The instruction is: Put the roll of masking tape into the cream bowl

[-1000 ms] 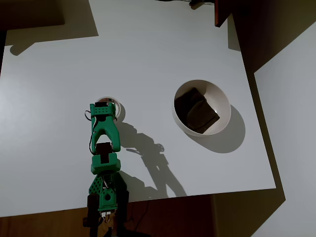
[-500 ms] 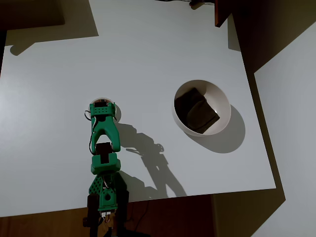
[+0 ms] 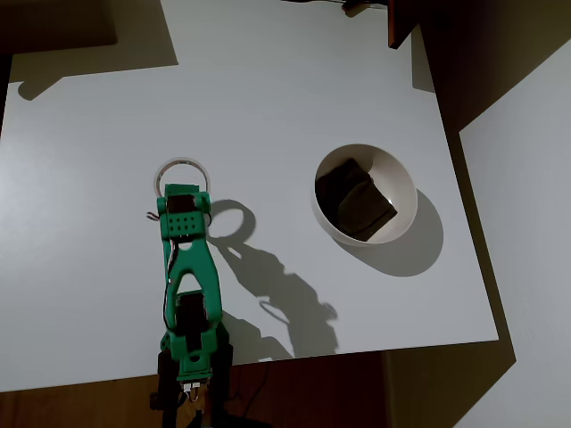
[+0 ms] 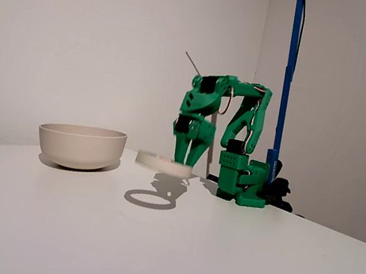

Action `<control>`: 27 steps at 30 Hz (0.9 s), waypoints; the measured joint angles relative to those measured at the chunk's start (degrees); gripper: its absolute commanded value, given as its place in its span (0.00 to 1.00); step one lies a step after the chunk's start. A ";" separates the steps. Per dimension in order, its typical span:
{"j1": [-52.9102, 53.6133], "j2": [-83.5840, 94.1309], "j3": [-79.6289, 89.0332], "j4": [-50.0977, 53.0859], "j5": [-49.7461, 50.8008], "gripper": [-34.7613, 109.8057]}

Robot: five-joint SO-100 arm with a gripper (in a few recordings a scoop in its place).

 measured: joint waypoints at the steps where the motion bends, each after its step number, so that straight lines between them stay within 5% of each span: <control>1: 0.00 3.43 0.00 1.58 0.00 0.18; 12: 11.34 29.09 -7.29 16.08 -2.46 0.18; 27: 40.34 1.76 -37.27 15.12 -4.22 0.18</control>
